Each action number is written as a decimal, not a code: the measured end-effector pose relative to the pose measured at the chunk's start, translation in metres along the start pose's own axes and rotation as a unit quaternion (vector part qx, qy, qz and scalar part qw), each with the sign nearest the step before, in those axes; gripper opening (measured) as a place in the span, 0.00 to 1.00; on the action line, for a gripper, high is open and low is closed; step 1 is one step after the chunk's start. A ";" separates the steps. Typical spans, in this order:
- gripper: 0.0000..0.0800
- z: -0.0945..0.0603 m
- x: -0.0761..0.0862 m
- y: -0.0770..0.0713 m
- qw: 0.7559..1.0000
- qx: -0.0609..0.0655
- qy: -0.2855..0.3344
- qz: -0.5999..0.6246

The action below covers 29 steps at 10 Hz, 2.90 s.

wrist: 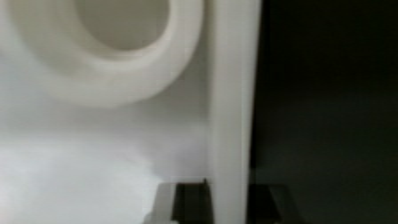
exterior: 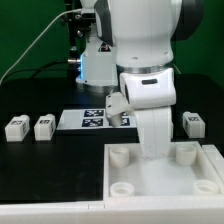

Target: Assemble one leg

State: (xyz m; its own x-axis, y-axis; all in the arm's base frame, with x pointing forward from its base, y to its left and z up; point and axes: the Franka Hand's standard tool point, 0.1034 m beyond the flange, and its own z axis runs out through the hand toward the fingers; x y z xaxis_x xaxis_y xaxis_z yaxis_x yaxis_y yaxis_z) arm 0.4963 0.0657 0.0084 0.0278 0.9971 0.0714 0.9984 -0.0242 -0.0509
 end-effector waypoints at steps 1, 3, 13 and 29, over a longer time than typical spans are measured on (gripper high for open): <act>0.08 0.000 0.000 0.000 1.000 -0.002 -0.001 0.001; 0.18 0.001 -0.001 0.000 1.000 -0.007 -0.001 0.000; 0.81 0.001 -0.003 0.000 1.000 -0.006 -0.001 0.002; 0.81 -0.035 0.084 -0.030 0.792 -0.010 0.024 0.611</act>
Offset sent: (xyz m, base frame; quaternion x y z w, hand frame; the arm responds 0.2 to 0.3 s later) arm 0.0000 0.0000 0.0000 0.0000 0.0000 0.0000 1.0000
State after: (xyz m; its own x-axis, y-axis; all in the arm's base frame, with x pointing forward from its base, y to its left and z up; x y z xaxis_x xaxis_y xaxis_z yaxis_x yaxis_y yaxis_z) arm 0.4701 0.1474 0.0509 0.9740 0.2256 0.0194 0.2264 -0.9694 -0.0947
